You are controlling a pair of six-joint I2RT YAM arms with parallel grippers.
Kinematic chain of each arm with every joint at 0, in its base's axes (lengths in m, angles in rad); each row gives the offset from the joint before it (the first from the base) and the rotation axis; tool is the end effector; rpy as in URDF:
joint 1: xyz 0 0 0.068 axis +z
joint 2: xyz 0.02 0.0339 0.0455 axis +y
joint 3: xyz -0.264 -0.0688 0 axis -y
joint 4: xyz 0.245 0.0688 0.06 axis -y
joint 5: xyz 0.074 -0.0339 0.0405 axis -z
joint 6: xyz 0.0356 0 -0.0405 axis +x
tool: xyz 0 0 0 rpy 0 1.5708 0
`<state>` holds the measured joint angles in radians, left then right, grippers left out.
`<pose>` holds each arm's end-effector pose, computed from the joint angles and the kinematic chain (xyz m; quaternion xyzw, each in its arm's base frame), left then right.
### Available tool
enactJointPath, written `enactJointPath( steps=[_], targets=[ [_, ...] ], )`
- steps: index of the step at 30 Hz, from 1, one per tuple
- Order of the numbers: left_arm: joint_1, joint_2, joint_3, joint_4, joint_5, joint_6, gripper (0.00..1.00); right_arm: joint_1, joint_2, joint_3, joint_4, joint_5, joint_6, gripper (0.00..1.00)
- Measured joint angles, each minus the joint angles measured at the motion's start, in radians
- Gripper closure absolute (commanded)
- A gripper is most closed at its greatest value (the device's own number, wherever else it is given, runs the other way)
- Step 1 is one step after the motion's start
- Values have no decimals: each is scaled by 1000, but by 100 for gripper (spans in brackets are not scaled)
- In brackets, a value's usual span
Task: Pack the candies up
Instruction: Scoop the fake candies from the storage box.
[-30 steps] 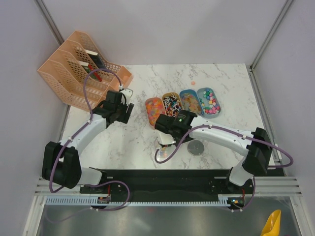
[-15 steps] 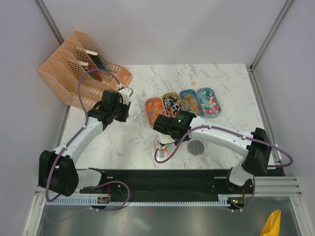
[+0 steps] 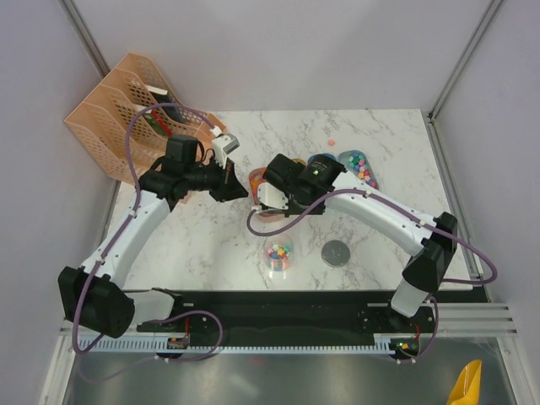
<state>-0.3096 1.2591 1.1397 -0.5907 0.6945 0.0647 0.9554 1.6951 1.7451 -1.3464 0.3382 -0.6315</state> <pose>0.2467 -0.1028 0.3291 0.2985 0.8132 -0.3549 0.3516 0.1964 0.2574 0.3441 -0.6799 0.7013 -0.1428 0.1599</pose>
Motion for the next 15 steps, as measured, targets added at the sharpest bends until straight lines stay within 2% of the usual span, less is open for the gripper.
enactJointPath(
  steps=[7,15],
  targets=[
    [0,66,80,-10,86,-21,98,-43,75,46,2,-38,18,100],
    [-5,140,84,-18,98,-24,98,-43,109,226,10,-106,38,100]
  ],
)
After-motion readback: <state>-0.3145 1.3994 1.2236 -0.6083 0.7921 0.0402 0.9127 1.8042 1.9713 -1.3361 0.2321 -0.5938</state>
